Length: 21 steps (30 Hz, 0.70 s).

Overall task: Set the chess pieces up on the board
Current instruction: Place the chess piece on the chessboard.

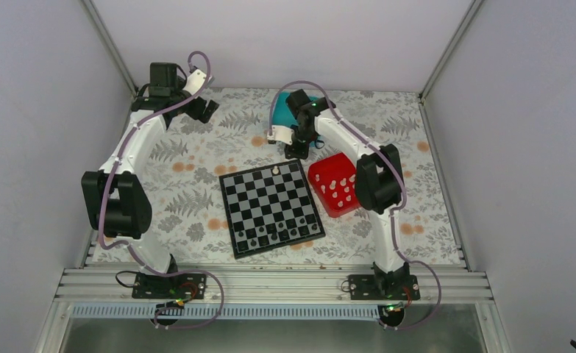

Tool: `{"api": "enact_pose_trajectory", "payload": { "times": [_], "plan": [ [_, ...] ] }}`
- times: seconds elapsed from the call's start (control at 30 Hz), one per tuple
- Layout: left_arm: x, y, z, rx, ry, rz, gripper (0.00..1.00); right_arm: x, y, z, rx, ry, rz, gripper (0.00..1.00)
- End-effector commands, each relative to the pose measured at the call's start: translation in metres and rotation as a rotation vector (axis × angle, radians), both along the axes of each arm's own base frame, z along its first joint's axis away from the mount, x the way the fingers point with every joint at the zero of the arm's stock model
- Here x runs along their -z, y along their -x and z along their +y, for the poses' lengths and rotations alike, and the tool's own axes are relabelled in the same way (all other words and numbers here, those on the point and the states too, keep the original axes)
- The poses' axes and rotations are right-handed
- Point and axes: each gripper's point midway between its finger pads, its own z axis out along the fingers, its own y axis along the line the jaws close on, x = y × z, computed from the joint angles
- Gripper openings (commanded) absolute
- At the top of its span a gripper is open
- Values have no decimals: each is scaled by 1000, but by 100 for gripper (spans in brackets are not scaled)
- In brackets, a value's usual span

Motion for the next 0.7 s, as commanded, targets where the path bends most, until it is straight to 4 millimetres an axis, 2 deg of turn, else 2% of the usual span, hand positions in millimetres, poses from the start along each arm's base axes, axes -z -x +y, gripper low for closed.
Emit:
{"api": "enact_pose_trajectory", "payload": {
  "times": [0.0, 0.43, 0.67],
  "plan": [
    [-12, 3, -1, 11, 6, -35, 100, 18, 9, 15, -37, -18, 44, 6],
    [-15, 5, -3, 24, 13, -38, 100, 46, 22, 14, -56, 21, 108, 7],
    [-15, 5, -3, 21, 13, -37, 100, 56, 19, 12, -47, 37, 94, 7]
  ]
}}
